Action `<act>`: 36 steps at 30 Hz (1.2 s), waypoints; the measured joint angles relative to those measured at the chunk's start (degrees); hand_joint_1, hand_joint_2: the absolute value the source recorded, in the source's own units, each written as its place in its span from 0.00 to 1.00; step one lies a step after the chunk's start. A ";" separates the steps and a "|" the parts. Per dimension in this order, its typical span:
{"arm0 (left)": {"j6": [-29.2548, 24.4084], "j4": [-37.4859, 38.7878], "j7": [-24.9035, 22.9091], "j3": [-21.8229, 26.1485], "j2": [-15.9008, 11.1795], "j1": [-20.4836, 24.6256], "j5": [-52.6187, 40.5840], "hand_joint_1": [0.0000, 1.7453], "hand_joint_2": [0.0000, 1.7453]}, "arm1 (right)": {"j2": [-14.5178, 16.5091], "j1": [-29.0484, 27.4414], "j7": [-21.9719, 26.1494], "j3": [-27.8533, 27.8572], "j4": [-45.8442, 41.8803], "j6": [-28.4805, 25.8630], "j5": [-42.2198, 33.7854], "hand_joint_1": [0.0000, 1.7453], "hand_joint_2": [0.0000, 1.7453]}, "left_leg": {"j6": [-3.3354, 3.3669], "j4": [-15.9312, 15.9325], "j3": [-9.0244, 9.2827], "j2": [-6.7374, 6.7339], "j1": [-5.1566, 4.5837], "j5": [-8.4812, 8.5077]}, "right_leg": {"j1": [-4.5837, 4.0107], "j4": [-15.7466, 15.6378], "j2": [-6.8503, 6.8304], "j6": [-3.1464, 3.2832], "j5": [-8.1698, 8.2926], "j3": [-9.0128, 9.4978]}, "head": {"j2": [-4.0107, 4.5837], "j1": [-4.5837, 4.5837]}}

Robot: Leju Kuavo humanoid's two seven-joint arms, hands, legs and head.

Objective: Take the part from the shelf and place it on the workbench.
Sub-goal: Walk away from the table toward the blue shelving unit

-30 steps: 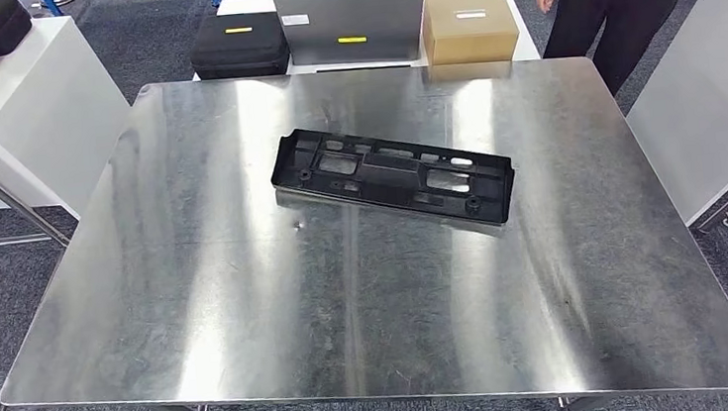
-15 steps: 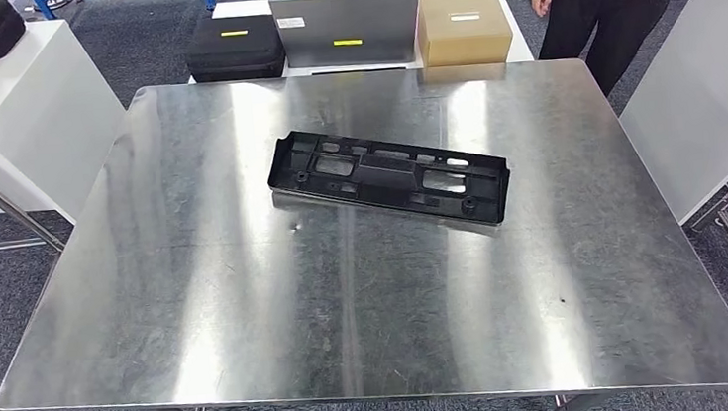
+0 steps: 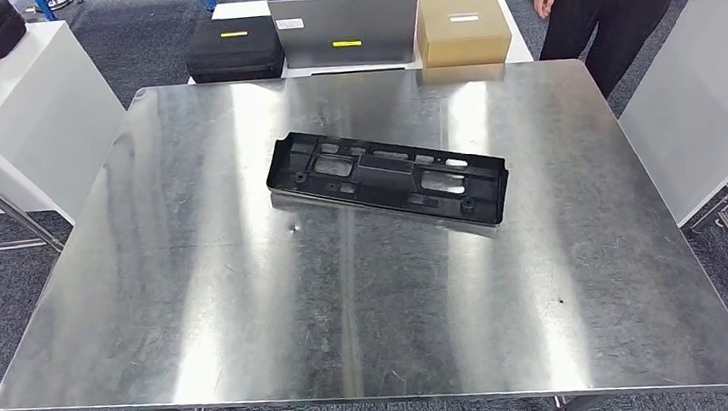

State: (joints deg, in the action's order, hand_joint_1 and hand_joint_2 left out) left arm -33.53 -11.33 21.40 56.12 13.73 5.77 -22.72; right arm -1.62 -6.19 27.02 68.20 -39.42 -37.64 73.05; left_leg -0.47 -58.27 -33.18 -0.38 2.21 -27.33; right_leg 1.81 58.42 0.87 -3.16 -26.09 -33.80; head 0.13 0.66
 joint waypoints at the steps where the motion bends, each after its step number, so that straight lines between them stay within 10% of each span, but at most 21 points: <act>1: 0.82 0.04 -0.47 -0.60 0.00 -0.03 -1.19 0.00 0.00 | -0.01 1.04 -1.33 0.69 3.50 0.36 0.07 0.00 0.00 | 0.00 0.00 0.00 -0.01 0.01 0.00 | -0.01 0.00 0.00 0.00 0.00 0.00 | 0.00 -0.01; 15: 10.46 0.24 -3.06 -9.11 -1.87 -1.14 -11.13 0.00 0.00 | 2.10 7.80 -13.41 4.97 24.27 15.98 -2.35 0.00 0.00 | 0.00 0.00 -0.09 0.01 -0.10 0.02 | -0.04 0.01 0.00 0.00 0.00 0.04 | 0.00 -0.01; 28: 13.17 0.22 -1.77 -13.53 -5.14 -2.05 -13.38 0.00 0.00 | 4.11 10.43 -13.62 6.31 26.85 20.31 -3.29 0.00 0.00 | 0.01 0.00 -0.10 0.07 -0.15 0.04 | -0.03 0.01 -0.02 0.00 0.00 0.06 | 0.00 -0.02; 36: 15.94 0.22 3.75 -14.75 -6.08 -2.17 -14.48 0.00 0.00 | 5.33 10.47 -14.34 6.08 27.23 19.91 -1.17 0.00 0.00 | 1.63 0.79 0.19 -0.05 0.22 1.18 | 0.52 -0.03 -0.27 -0.78 -0.13 0.16 | 0.00 0.07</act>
State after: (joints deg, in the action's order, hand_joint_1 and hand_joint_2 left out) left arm -17.59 -11.10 25.15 41.37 7.64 3.60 -37.20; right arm 3.72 4.28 12.68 74.28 -12.19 -17.73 71.88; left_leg 1.16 -57.48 -32.99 -0.44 2.43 -26.15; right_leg 2.33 58.39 0.60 -3.94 -26.22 -33.64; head 0.13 0.73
